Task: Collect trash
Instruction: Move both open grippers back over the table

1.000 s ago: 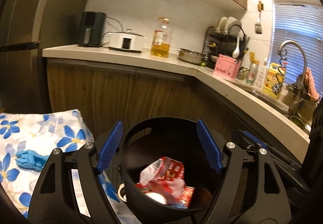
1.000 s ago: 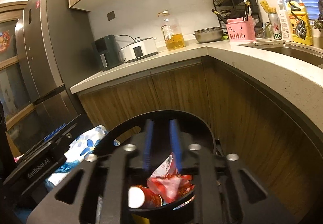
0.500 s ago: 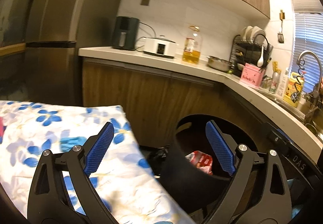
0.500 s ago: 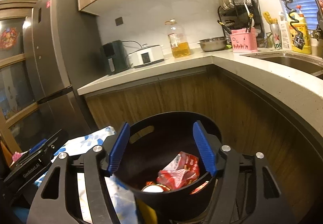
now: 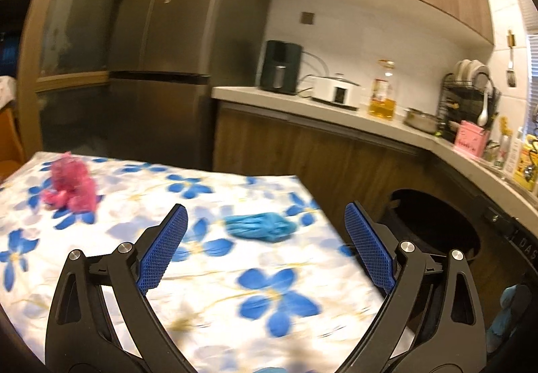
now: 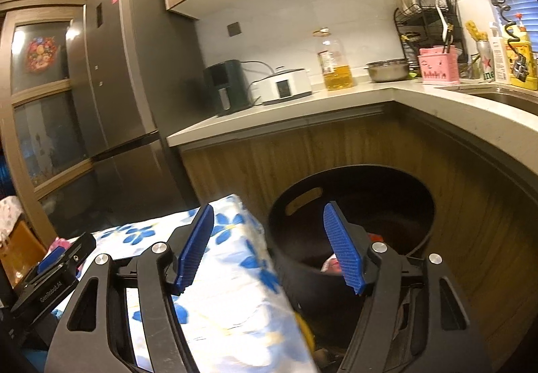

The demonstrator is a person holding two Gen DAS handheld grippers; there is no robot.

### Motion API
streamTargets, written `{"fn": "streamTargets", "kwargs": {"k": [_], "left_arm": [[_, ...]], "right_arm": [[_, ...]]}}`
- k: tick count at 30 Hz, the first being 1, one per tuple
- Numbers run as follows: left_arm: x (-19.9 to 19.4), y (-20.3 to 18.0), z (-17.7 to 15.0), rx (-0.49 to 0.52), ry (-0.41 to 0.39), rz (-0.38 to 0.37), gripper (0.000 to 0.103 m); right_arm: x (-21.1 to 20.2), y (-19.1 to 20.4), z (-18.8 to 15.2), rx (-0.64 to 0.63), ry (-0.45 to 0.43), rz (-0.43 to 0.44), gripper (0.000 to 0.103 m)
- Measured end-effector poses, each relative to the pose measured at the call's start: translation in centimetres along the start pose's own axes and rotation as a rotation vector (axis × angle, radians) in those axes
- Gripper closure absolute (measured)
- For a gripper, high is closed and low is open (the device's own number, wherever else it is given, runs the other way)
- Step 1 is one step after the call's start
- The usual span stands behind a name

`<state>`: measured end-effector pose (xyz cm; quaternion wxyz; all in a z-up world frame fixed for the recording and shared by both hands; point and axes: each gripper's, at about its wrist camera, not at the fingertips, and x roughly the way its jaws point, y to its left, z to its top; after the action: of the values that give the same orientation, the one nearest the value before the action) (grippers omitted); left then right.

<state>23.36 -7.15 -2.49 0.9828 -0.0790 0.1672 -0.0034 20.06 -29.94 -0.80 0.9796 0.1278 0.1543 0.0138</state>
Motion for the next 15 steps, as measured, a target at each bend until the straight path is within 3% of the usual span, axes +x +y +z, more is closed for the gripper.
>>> {"fn": "streamTargets", "kwargs": {"k": [15], "left_arm": [[-1.6, 10.6, 0.1, -0.048, -0.023, 0.221, 0.010]], "right_arm": [[2.8, 7.4, -2.9, -0.034, 0.066, 0.106, 0.036]]}}
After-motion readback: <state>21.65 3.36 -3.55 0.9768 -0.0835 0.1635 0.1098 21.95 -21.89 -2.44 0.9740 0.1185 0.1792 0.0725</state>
